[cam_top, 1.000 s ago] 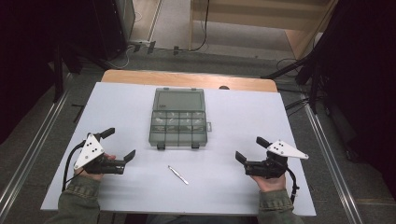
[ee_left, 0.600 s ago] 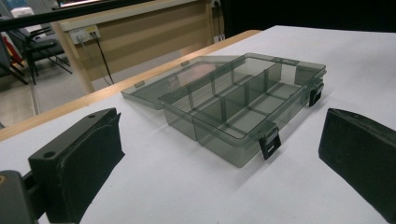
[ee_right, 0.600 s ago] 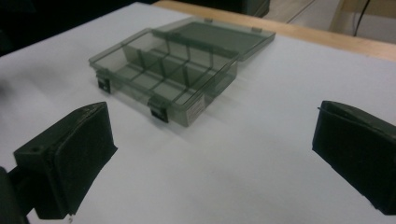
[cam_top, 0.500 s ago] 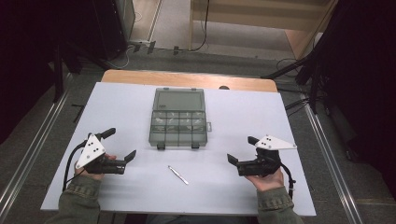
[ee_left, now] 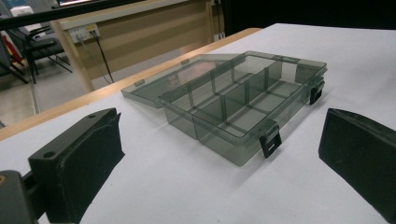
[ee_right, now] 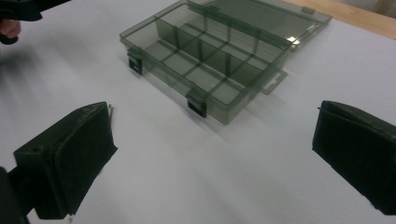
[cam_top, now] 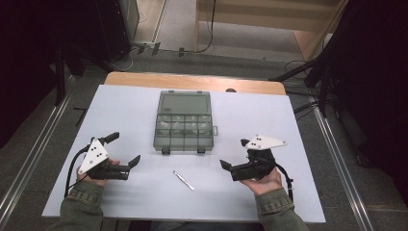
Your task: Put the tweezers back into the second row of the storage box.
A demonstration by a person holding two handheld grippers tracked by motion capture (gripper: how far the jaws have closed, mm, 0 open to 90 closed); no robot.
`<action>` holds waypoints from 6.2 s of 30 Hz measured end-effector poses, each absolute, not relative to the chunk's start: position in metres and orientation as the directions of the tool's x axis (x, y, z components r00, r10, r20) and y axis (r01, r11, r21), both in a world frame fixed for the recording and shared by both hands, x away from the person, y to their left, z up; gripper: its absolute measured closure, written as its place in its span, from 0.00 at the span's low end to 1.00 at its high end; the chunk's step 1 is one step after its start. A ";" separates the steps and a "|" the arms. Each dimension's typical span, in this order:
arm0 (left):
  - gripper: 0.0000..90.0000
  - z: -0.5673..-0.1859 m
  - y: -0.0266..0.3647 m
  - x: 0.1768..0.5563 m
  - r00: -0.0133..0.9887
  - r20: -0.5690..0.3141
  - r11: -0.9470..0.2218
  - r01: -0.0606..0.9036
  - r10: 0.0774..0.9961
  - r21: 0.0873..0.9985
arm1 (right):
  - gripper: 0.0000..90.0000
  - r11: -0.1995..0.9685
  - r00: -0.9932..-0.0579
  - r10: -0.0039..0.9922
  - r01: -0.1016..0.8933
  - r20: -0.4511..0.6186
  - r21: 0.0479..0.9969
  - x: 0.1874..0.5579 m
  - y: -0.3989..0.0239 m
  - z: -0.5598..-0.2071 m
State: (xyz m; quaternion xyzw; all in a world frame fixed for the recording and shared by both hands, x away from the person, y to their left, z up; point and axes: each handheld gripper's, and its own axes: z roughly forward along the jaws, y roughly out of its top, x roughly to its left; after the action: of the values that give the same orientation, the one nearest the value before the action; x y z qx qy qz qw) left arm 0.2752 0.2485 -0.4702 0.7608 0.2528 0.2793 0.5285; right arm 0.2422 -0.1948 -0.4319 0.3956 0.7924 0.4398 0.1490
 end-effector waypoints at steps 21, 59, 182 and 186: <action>0.00 -0.470 0.248 0.275 0.719 0.159 -0.307 0.079 0.677 0.948 | 0.00 0.515 -0.721 0.683 0.586 0.112 0.626 0.254 -0.107 -0.445; 0.00 -0.468 0.248 0.273 0.709 0.169 -0.295 0.057 0.684 0.954 | 0.97 0.702 -0.728 0.686 0.659 -0.007 0.269 0.269 -0.015 -0.469; 0.00 -0.469 0.242 0.273 0.734 0.176 -0.305 0.045 0.656 0.951 | 0.00 0.344 -0.647 0.751 0.554 0.131 0.758 0.327 -0.110 -0.436; 0.00 -0.469 0.242 0.272 0.732 0.175 -0.304 0.046 0.659 0.951 | 0.00 0.300 -0.623 0.767 0.561 0.155 0.772 0.322 -0.128 -0.436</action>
State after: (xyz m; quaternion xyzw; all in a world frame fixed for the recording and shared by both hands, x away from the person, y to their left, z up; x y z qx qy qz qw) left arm 0.2723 0.2424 -0.4692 0.7564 0.2330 0.2827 0.5419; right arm 0.3218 -0.1277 -0.4361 0.4165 0.7968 0.4202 0.1225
